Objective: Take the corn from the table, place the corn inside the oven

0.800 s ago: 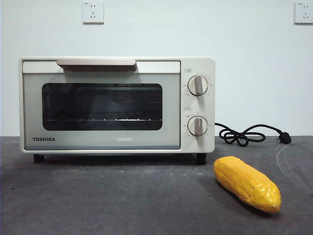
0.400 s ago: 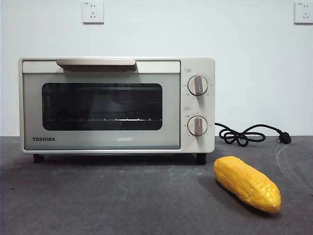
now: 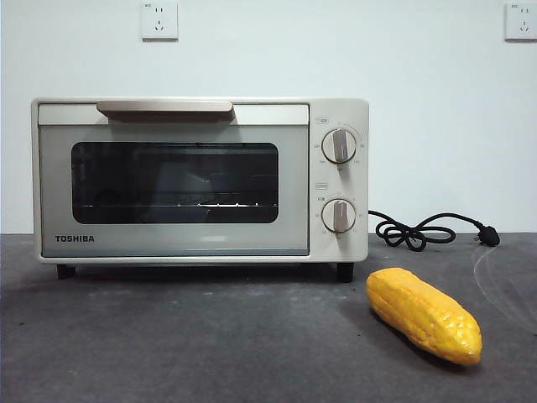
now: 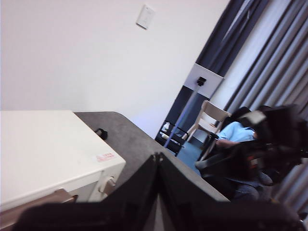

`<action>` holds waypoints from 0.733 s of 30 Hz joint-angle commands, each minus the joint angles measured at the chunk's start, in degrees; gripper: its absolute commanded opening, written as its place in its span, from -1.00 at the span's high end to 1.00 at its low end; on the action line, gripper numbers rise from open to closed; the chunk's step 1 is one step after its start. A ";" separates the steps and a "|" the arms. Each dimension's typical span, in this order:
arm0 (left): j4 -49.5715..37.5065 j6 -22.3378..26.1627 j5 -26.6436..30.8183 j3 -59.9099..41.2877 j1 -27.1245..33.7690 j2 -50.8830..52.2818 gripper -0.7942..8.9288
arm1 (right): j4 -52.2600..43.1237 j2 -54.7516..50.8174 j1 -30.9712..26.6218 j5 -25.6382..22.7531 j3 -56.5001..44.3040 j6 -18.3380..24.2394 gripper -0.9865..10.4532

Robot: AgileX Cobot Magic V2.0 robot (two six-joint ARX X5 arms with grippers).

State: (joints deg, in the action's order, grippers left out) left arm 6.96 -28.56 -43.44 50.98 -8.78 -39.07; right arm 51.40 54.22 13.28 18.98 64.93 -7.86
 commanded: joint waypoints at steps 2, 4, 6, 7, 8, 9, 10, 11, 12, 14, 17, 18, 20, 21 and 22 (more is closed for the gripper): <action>-0.28 0.28 -0.02 0.13 -2.05 -0.42 0.84 | -0.46 5.44 8.00 -6.73 -0.31 0.96 -0.11; -0.13 0.33 -0.04 0.13 -3.02 -0.46 0.84 | -0.26 9.25 12.70 -10.60 -0.31 0.48 -0.11; -0.11 0.33 -0.04 0.13 -3.34 -0.44 0.84 | 0.04 12.61 16.50 -12.70 -0.37 0.37 -0.11; -0.11 0.33 -0.04 0.13 -3.32 -0.39 0.84 | 0.07 14.45 18.34 -13.75 -0.42 0.35 -0.11; -0.13 0.33 -0.04 0.13 -3.32 -0.33 0.84 | -0.04 15.91 19.74 -14.88 -0.50 0.35 -0.11; -0.11 0.33 -0.04 0.13 -3.32 -0.22 0.84 | -0.22 17.59 21.20 -16.22 -0.66 0.37 -0.11; -0.11 0.33 -0.04 0.13 -3.32 -0.13 0.84 | -0.59 19.26 22.45 -17.35 -0.90 0.33 -0.11; -0.09 0.33 -0.04 0.13 -3.30 -0.02 0.84 | -1.01 20.44 23.37 -17.90 -1.25 0.31 -0.11; 0.15 0.33 -0.04 0.13 -3.28 0.11 0.84 | -1.55 21.92 24.26 -17.97 -1.75 0.28 -0.11; 0.72 0.39 -0.04 0.13 -3.28 0.39 0.84 | -3.19 24.04 25.42 -17.94 -3.39 -0.90 -0.11; 1.62 0.74 -0.04 0.13 -3.28 0.74 0.84 | -7.72 26.16 26.08 -17.94 -7.50 -2.19 -0.11; 1.90 0.81 -0.04 0.13 -3.28 0.92 0.84 | -9.46 26.62 26.10 -17.84 -9.09 -2.60 -0.11; 2.43 1.60 -0.02 0.13 -3.28 1.22 0.84 | -12.13 27.19 26.10 -17.75 -11.72 -2.99 -0.10; 2.62 1.90 -0.02 0.13 -3.28 1.31 0.84 | -13.20 27.41 26.10 -17.75 -12.90 -3.37 -0.10; 2.69 2.03 -0.02 0.13 -3.28 1.31 0.84 | -14.27 27.56 26.10 -17.75 -13.99 -3.78 -0.10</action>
State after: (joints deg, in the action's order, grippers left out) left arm 9.80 -27.90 -43.46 50.98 -11.97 -38.09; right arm 38.24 81.38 39.31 1.37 52.05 -10.17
